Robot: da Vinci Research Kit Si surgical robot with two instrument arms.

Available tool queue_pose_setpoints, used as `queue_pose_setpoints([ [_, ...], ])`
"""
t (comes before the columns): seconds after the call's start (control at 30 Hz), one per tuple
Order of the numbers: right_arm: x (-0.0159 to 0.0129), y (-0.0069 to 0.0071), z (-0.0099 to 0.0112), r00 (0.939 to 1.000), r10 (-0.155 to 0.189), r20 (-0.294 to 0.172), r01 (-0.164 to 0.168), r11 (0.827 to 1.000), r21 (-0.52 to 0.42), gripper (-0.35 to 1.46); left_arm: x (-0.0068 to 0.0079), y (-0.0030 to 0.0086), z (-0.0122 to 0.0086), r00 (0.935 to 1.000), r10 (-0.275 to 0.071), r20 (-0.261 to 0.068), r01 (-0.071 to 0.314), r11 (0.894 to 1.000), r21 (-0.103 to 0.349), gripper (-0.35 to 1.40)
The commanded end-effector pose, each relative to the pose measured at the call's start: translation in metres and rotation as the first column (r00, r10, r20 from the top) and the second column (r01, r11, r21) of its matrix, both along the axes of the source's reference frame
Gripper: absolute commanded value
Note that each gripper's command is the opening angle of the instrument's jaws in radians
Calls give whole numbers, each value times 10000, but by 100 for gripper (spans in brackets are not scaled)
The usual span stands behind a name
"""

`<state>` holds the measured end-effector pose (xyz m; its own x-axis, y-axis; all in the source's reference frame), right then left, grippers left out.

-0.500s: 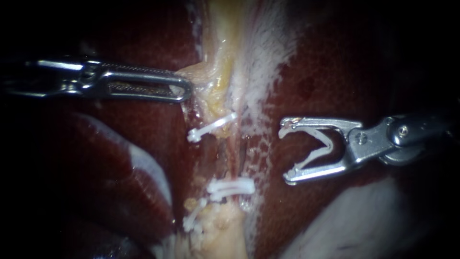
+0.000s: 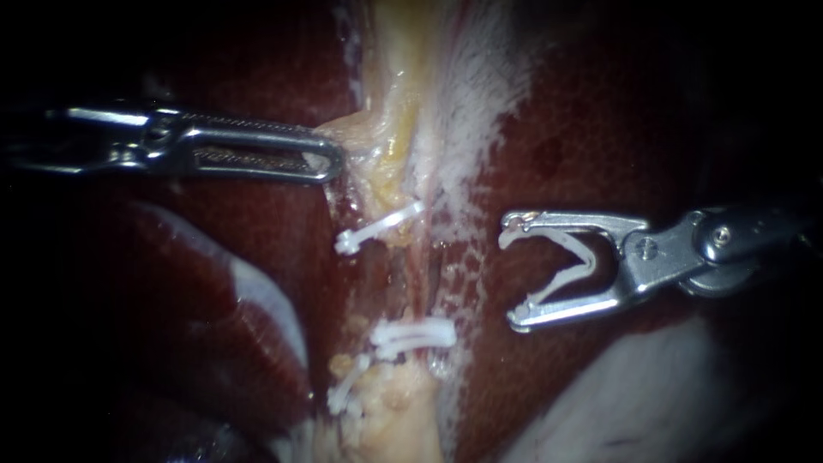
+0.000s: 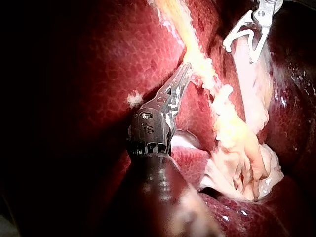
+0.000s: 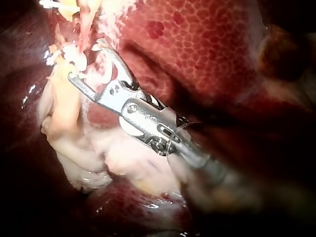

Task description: Clipping third clip right tube

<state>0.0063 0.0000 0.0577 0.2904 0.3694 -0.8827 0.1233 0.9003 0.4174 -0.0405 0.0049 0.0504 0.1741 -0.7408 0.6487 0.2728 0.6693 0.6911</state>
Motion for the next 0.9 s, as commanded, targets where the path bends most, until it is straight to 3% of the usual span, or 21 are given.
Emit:
queue_pose_setpoints([
  [0.03,2,-4,4,10000,47,31,-47,9999,124,60,5,4,-4,10000,-65,-38,65,10000,21,-35],
  [0.27,17,-21,20,9995,222,241,-240,9969,751,59,29,16,-33,9998,-184,-109,186,9997,137,-35],
  [0.53,35,-22,24,9989,330,321,-356,9959,832,58,30,7,-84,9995,-306,-52,307,9994,166,-35],
  [0.67,42,-22,25,9988,362,339,-389,9958,829,58,27,1,-94,9995,-317,-41,317,9994,102,-35],
  [0.9,56,-22,26,9981,467,414,-503,9945,917,58,26,-1,-91,9995,-315,-45,315,9995,80,-35],
])
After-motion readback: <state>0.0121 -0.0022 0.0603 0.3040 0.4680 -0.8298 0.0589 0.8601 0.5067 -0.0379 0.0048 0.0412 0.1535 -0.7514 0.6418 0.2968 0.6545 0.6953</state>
